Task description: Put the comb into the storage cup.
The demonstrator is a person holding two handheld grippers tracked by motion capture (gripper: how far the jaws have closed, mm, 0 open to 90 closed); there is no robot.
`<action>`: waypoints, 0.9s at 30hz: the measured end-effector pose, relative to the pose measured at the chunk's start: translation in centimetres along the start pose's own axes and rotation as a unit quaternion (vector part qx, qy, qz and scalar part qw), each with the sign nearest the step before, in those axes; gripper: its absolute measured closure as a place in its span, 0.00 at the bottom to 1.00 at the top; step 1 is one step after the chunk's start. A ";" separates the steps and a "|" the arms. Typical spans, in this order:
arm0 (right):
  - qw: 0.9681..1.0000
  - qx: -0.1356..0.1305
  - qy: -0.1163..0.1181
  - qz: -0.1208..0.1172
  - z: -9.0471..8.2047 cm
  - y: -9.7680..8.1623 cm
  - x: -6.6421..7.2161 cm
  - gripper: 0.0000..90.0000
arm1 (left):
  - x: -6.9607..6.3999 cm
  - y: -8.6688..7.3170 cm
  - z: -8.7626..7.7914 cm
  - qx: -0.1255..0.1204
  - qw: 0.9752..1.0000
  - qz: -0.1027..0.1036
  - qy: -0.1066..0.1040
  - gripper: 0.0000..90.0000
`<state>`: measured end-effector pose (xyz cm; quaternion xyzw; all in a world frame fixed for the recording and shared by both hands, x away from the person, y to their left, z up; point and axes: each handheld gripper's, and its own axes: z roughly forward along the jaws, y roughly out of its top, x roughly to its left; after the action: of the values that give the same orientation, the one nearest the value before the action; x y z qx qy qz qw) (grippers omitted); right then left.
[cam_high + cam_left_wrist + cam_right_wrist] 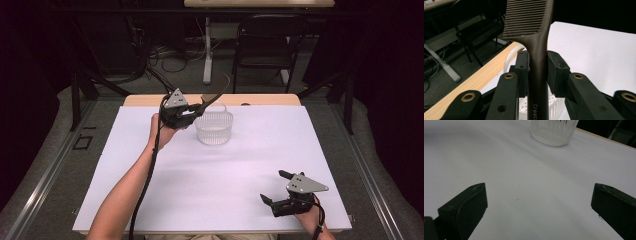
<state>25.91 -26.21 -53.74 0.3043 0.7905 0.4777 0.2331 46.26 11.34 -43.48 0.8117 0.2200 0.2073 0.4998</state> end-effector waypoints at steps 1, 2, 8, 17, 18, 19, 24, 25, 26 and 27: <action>1.000 -0.001 0.000 0.000 0.0 0.0 0.0 0.00 | 0.0 0.0 0.1 -0.002 1.000 0.000 0.001 0.80; 1.000 -0.001 -0.001 -0.001 0.0 0.0 0.0 0.00 | 0.0 0.1 0.2 -0.001 1.000 0.001 0.001 0.80; 1.000 0.001 0.000 -0.001 0.0 0.0 0.0 0.00 | -0.1 0.3 0.8 -0.005 1.000 0.006 0.000 0.80; 1.000 0.002 0.000 0.000 0.1 0.0 0.0 0.00 | -0.3 0.5 1.3 -0.026 0.999 0.018 -0.007 0.80; 1.000 0.001 0.001 -0.001 0.1 0.0 0.0 0.00 | -0.3 0.5 1.4 -0.026 0.999 0.021 -0.005 0.80; 1.000 0.001 0.001 0.000 0.1 0.0 0.0 0.00 | -0.3 0.5 1.5 -0.027 0.999 0.020 -0.005 0.80; 1.000 0.000 0.001 -0.001 0.1 0.0 0.0 0.00 | -0.2 0.4 1.9 -0.028 0.999 0.020 -0.006 0.80; 1.000 0.003 0.001 0.001 0.1 0.0 0.0 0.00 | -0.2 0.4 2.0 -0.025 0.999 0.021 -0.005 0.80; 1.000 0.004 0.002 0.000 0.1 0.0 0.0 0.00 | -0.1 0.4 2.1 -0.025 0.999 0.020 -0.006 0.80; 1.000 0.004 0.002 0.000 0.1 0.0 0.0 0.00 | -0.1 0.4 2.2 -0.026 0.999 0.018 -0.008 0.80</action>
<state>25.97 -26.17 -53.82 0.3044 0.7929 0.4752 0.2300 47.48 9.56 -44.03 0.8037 0.1958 0.2155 0.5189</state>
